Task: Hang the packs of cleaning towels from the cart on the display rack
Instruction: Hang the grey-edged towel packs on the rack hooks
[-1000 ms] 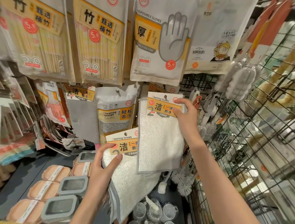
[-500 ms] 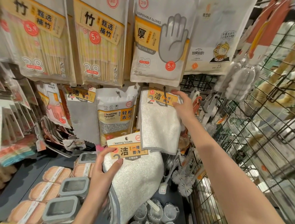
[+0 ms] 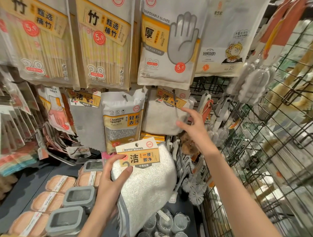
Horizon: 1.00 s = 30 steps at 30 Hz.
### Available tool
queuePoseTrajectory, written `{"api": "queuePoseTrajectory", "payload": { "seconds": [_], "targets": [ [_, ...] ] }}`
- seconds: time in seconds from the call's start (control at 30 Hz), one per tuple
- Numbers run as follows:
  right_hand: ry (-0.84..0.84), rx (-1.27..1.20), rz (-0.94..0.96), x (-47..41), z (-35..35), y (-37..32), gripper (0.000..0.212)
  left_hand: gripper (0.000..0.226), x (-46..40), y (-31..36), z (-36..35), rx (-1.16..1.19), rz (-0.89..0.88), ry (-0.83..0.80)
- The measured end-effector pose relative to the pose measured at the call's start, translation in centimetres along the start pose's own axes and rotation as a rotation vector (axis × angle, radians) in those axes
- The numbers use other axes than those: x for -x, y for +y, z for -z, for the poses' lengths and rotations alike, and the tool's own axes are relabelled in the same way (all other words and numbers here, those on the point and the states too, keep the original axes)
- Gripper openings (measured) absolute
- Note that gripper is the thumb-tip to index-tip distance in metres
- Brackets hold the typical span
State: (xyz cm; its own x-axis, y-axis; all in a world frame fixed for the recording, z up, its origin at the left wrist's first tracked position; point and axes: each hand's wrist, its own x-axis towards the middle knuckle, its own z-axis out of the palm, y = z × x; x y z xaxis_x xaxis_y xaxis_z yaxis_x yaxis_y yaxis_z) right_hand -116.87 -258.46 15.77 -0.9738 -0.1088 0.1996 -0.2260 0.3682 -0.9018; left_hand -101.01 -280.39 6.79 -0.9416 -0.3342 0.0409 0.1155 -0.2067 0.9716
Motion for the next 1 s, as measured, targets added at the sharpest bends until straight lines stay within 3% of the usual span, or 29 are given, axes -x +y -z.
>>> {"api": "queuePoseTrajectory", "payload": {
  "seconds": [0.17,0.33,0.8,1.0],
  "targets": [
    [-0.212,0.012,-0.089,3.8,-2.4,0.7,0.054,0.034,0.2,0.3,-0.2,-0.004,-0.005,-0.016],
    [-0.270,0.034,-0.112,5.9,-4.4,1.0,0.051,0.032,0.5,0.2,-0.4,0.018,-0.006,-0.033],
    [-0.169,-0.013,0.011,8.7,-5.5,-0.5,0.047,0.048,1.2,-0.1,0.2,0.048,-0.001,-0.024],
    [-0.117,-0.149,-0.063,9.9,-5.8,-0.3,0.051,0.059,1.4,-0.3,0.2,0.043,-0.032,-0.037]
  ]
}}
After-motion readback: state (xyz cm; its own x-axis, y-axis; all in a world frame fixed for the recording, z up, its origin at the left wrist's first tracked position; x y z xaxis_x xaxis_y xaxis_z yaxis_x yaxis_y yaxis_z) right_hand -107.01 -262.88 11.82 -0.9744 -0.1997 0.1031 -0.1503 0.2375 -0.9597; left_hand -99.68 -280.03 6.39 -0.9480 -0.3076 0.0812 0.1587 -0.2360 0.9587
